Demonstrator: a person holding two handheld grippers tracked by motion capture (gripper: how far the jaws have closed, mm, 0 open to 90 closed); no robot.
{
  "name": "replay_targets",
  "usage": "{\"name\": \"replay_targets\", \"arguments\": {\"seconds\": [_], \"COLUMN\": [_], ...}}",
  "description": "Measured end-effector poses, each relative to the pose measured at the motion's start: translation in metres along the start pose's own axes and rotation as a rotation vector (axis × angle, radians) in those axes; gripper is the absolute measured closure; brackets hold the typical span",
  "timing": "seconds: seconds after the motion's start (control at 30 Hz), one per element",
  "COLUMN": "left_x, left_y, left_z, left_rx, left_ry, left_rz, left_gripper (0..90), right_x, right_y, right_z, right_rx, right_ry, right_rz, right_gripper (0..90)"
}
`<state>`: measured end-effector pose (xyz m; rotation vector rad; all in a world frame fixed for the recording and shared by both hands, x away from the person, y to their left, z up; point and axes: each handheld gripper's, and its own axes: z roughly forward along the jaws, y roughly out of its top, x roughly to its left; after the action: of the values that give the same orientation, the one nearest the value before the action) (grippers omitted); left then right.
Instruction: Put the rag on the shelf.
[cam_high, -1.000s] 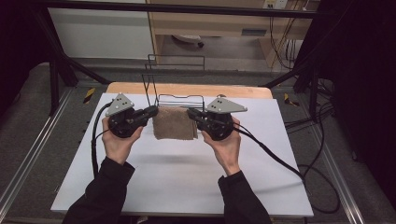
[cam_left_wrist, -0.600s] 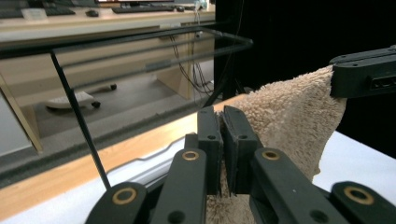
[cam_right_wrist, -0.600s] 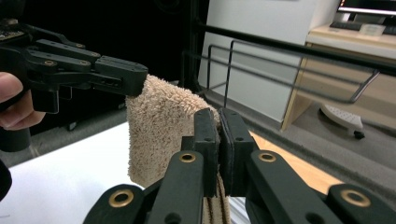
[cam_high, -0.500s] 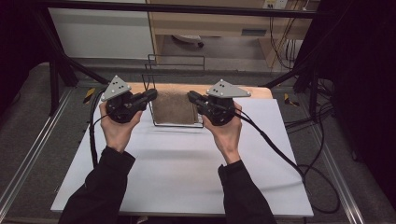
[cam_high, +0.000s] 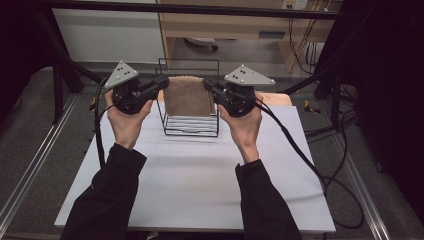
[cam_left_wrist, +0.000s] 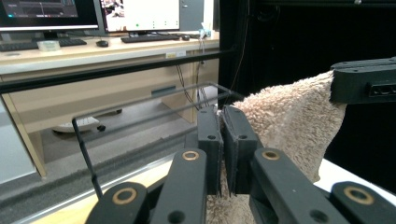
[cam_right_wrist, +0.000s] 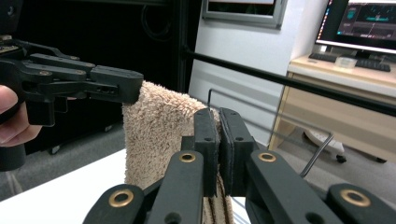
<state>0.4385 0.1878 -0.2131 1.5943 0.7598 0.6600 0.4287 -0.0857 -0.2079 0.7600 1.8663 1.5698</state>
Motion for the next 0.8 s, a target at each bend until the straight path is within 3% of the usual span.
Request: {"name": "replay_targets", "arguments": {"seconds": [0.3,0.43,0.8], "left_x": [0.004,0.007,0.022], "left_y": [0.031,0.043,0.058], "left_z": [0.006,0.010,0.028], "left_rx": [-0.030,-0.033,-0.036], "left_ry": [-0.001,0.023,0.034], "left_rz": [0.015,0.032,0.019], "left_gripper": [86.0,86.0,86.0], "right_x": [-0.011,-0.014,-0.027], "right_y": [0.029,0.039,0.053], "right_z": [0.002,0.005,0.022], "right_rx": [-0.037,-0.047,-0.061], "right_ry": [-0.023,-0.030,-0.055], "right_rz": [-0.026,-0.031,-0.035], "right_gripper": [86.6,86.6,86.6]}}
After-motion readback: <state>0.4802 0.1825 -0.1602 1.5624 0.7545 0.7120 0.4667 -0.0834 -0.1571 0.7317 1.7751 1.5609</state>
